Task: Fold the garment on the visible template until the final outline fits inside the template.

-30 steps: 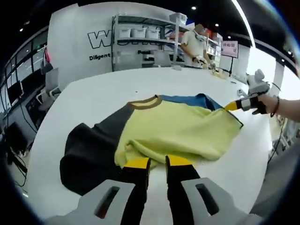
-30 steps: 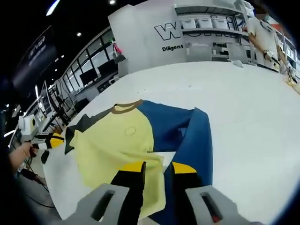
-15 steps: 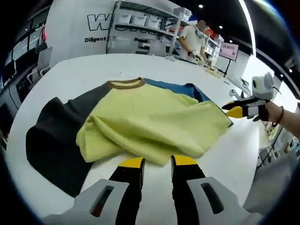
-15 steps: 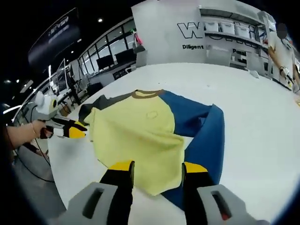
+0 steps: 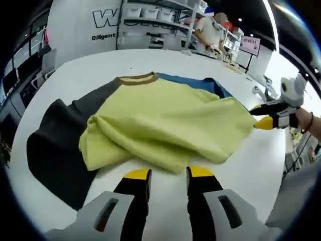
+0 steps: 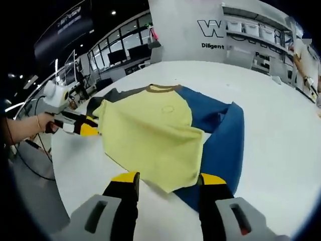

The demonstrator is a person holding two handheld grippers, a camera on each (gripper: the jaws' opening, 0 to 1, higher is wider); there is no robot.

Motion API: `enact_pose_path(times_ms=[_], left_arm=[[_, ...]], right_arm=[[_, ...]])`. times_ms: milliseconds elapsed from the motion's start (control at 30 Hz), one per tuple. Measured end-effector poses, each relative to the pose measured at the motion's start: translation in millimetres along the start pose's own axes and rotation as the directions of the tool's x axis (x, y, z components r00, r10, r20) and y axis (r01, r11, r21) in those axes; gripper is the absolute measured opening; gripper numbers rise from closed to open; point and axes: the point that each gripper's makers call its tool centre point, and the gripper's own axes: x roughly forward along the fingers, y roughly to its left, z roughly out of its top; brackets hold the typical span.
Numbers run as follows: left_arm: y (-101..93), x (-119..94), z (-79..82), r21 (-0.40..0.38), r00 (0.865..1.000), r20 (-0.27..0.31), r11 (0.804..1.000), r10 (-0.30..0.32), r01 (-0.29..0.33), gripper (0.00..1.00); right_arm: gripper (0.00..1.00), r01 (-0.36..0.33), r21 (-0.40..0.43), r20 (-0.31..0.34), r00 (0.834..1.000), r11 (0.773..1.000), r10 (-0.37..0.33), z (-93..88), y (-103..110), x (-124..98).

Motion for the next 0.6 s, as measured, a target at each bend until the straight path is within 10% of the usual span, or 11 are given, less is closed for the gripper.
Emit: enact_pose_path(times_ms=[267, 600], left_arm=[[3.2, 9, 5.7, 0.014, 1.000, 0.004, 0.999, 0.031, -0.031, 0.13], [1.2, -4, 5.6, 0.022, 1.000, -0.007, 1.000, 0.003, -0.003, 0.07]], right_arm=[[0.21, 0.059, -0.145, -0.023, 0.998, 0.988, -0.063, -6.4, -1, 4], [0.00, 0.088, -0.103, -0.017, 0.996, 0.991, -0.090, -4.6, -8, 2]])
